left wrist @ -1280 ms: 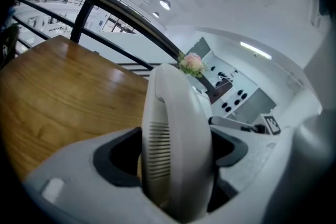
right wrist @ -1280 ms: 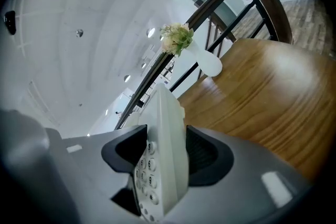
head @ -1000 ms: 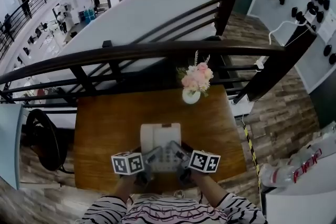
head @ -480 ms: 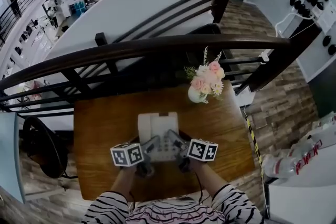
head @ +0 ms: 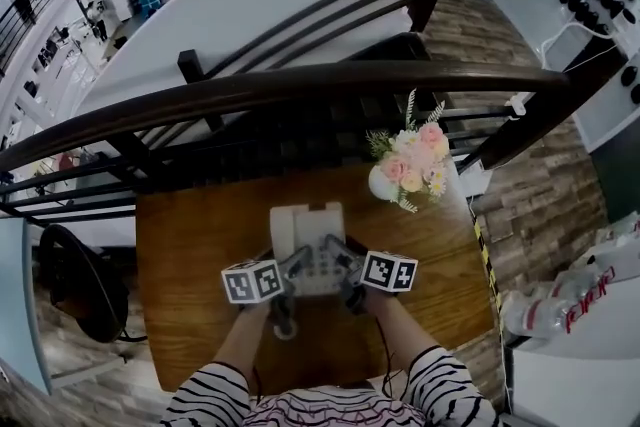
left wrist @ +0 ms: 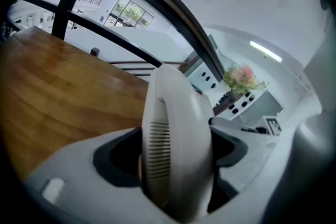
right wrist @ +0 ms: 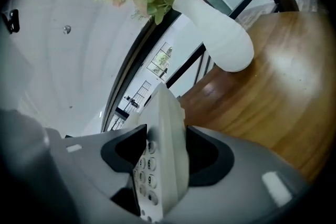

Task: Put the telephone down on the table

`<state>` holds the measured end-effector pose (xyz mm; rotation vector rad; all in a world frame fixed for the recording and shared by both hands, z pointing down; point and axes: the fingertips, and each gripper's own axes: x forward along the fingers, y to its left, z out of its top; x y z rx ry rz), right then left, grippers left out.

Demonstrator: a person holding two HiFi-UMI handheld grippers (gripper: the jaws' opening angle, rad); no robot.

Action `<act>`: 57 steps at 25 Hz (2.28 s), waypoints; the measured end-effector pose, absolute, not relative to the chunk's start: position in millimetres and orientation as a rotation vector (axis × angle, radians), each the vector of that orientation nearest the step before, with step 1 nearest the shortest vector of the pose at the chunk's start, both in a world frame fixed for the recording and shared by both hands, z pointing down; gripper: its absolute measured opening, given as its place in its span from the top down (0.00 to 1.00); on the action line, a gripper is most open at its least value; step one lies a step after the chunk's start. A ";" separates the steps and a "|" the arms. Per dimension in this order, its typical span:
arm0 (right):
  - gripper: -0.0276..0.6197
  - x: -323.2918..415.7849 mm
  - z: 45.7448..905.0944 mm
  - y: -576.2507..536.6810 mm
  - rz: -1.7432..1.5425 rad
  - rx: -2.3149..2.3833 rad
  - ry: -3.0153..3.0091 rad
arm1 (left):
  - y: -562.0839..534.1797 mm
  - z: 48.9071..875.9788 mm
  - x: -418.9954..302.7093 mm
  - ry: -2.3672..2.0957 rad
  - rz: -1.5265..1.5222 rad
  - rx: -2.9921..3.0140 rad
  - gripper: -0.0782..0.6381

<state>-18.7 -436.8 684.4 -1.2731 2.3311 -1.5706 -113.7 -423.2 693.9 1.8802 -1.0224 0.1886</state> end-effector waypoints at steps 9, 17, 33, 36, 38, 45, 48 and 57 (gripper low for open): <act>0.60 -24.1 711.4 -472.9 -1.605 -1.246 2.354 | -455.9 721.1 -118.5 -1.057 0.196 1.842 0.37; 0.59 -25.1 726.1 -486.7 -1.645 -1.221 2.373 | -466.9 733.9 -119.7 -1.098 0.231 1.802 0.37; 0.58 -21.2 728.7 -489.7 -1.685 -1.298 2.373 | -469.1 737.5 -115.8 -1.118 0.285 1.835 0.36; 0.60 -21.0 727.1 -488.4 -1.647 -1.358 2.425 | -467.9 739.4 -115.4 -1.119 0.275 1.837 0.35; 0.60 -22.7 726.2 -486.1 -1.627 -1.376 2.451 | -466.2 738.1 -116.5 -1.120 0.264 1.837 0.35; 0.56 -14.3 718.4 -484.7 -1.567 -1.424 2.474 | -465.8 736.8 -116.6 -1.140 0.219 1.842 0.35; 0.55 -12.0 714.7 -478.2 -1.543 -1.449 2.479 | -460.2 732.2 -122.9 -1.155 0.197 1.842 0.35; 0.55 -8.4 695.7 -441.4 -1.491 -1.402 2.537 | -432.2 708.4 -131.0 -1.209 0.135 1.865 0.35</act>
